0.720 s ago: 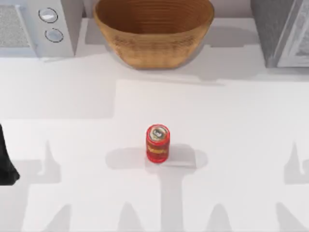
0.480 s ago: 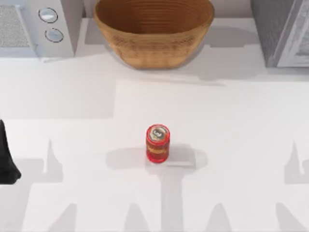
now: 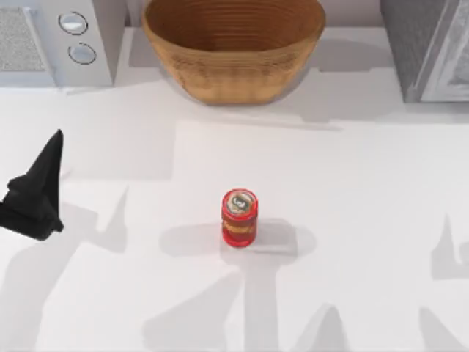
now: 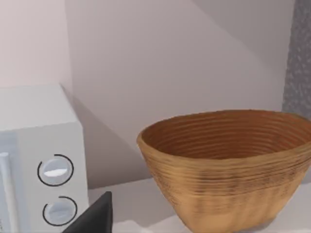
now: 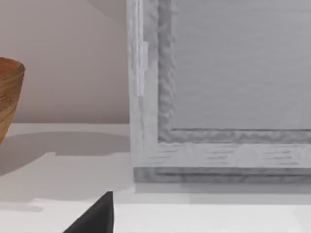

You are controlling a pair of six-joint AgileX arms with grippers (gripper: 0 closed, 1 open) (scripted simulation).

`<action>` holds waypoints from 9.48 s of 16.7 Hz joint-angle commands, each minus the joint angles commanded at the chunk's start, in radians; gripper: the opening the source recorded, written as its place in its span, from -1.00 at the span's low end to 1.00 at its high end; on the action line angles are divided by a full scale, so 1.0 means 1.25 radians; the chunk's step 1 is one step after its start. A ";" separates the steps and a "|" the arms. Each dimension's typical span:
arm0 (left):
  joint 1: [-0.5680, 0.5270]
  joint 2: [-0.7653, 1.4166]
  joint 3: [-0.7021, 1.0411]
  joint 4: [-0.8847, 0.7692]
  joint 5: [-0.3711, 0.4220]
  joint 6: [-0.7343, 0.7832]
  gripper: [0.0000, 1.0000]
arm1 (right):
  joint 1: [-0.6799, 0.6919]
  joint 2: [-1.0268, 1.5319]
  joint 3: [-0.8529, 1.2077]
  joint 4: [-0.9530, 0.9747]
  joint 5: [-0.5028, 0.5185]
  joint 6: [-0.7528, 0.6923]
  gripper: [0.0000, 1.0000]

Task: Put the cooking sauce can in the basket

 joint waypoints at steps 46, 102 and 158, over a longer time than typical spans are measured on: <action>-0.279 1.547 0.484 0.983 0.591 0.038 0.70 | 0.000 0.000 0.000 0.000 0.000 0.000 1.00; -0.070 1.011 0.131 0.786 0.757 0.086 -1.00 | 0.000 0.000 0.000 0.000 0.000 0.000 1.00; -0.217 1.428 1.285 0.077 0.149 0.018 -0.40 | 0.000 0.000 0.000 0.000 0.000 0.000 1.00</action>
